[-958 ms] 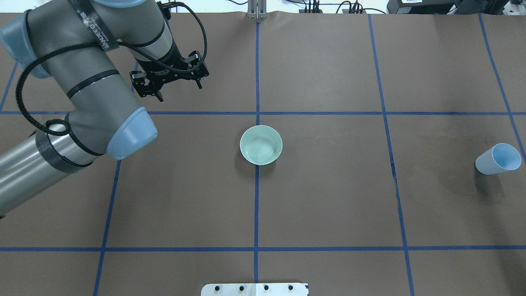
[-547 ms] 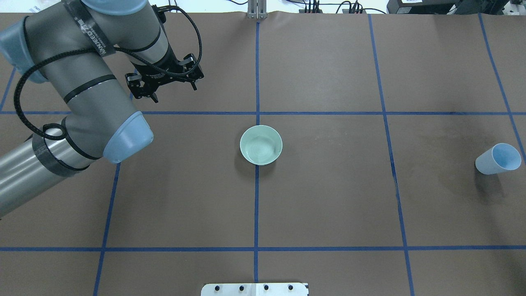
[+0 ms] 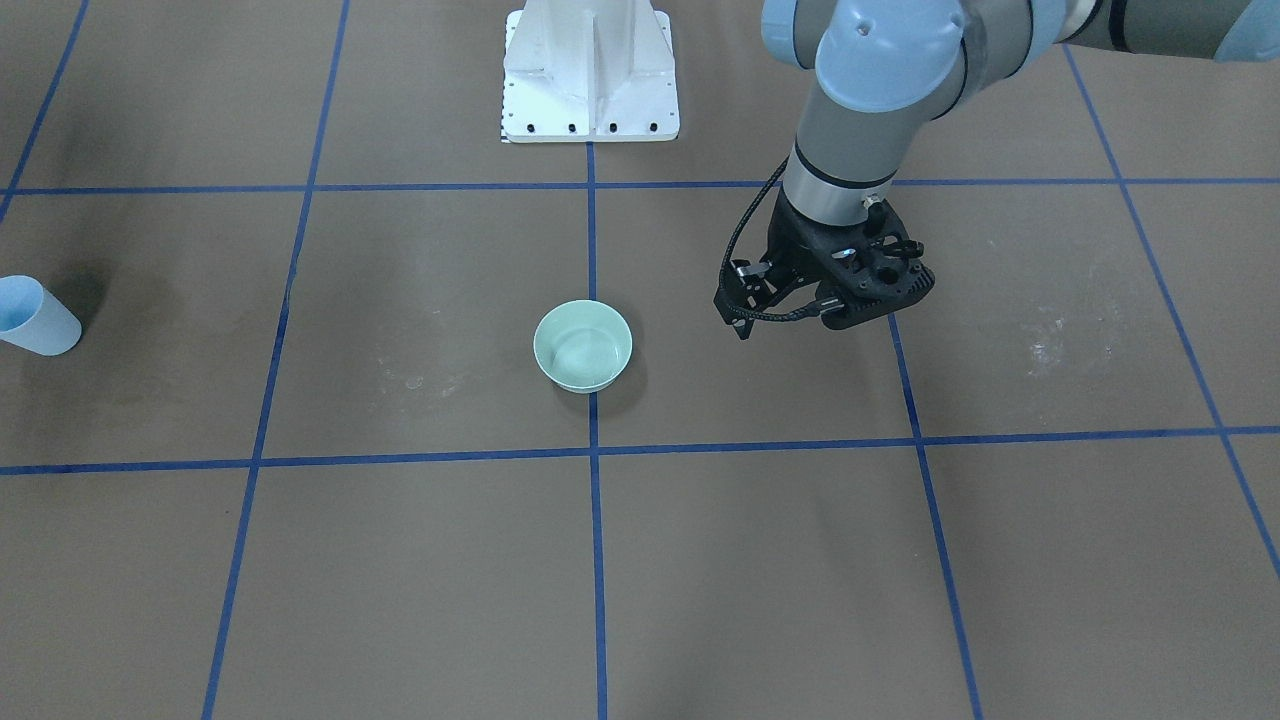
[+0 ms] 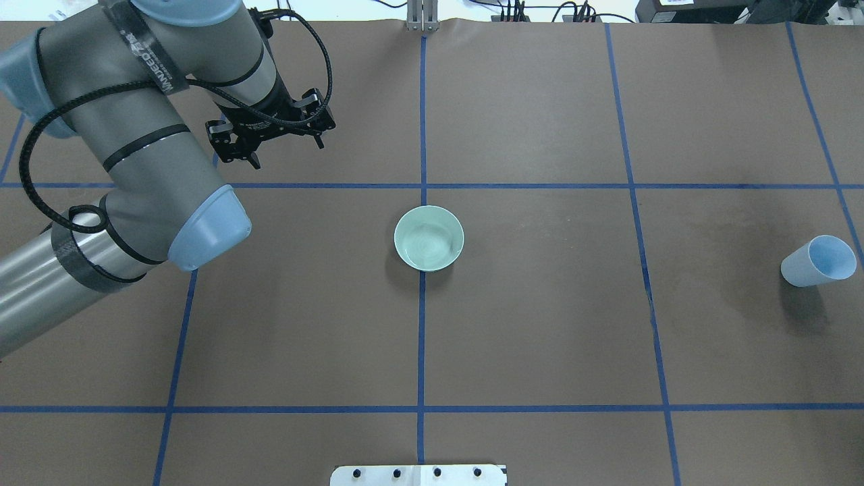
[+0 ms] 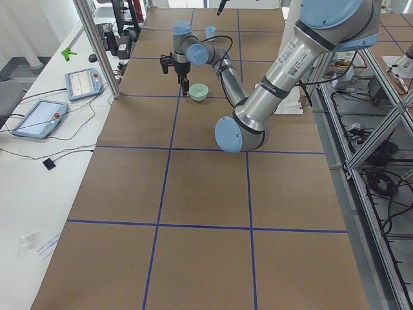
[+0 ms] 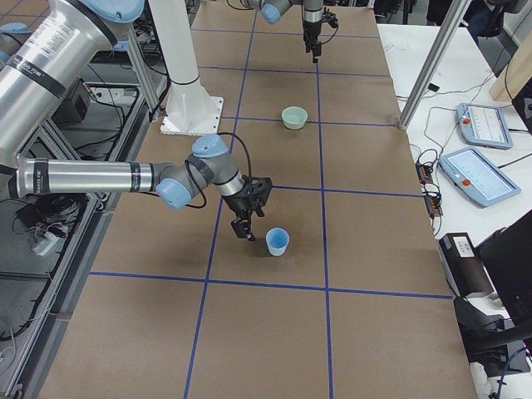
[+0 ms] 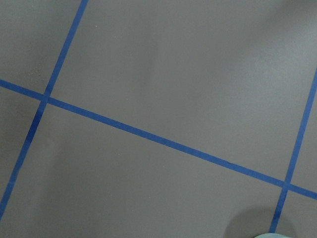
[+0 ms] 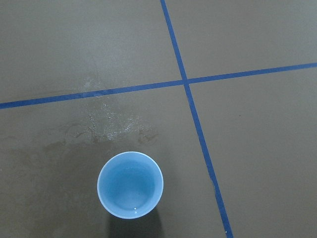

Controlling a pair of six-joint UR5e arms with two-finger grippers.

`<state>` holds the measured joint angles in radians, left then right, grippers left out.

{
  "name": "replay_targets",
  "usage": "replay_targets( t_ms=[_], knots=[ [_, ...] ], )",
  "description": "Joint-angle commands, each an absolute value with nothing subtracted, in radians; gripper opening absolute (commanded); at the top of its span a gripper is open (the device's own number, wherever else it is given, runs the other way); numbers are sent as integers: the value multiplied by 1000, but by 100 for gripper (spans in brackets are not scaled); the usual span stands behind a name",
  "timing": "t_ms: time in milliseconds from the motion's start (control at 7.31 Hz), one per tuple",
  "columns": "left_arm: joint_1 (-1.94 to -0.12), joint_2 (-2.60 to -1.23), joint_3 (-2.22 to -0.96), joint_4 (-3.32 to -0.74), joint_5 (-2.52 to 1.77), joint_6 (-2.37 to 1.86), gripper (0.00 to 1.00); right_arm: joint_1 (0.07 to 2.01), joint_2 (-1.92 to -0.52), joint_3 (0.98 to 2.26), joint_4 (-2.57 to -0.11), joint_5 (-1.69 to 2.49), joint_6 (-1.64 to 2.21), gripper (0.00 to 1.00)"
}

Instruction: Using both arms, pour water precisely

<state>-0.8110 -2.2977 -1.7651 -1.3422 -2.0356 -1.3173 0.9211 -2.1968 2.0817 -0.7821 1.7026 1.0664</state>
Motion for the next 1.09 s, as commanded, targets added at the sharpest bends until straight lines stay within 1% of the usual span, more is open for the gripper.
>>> replay_targets(
  t_ms=[0, 274, 684, 958],
  knots=[
    [-810, -2298, -1766, -1342, -2036, -1318, 100, 798, -2206, 2000, -646, 1581, 1164, 99],
    [-808, -2292, -1764, -1342, -2036, -1318, 100, 549, -2206, 1999, -647, 1357, 1347, 99],
    [-807, -2289, -1763, -1342, -2037, -1318, 100, 393, -2178, 1933, -653, 1158, 1448, 99],
    [-807, -2283, -1761, -1342, -2037, -1316, 100, 370, -2134, 1855, -653, 1048, 1453, 99]
  ],
)
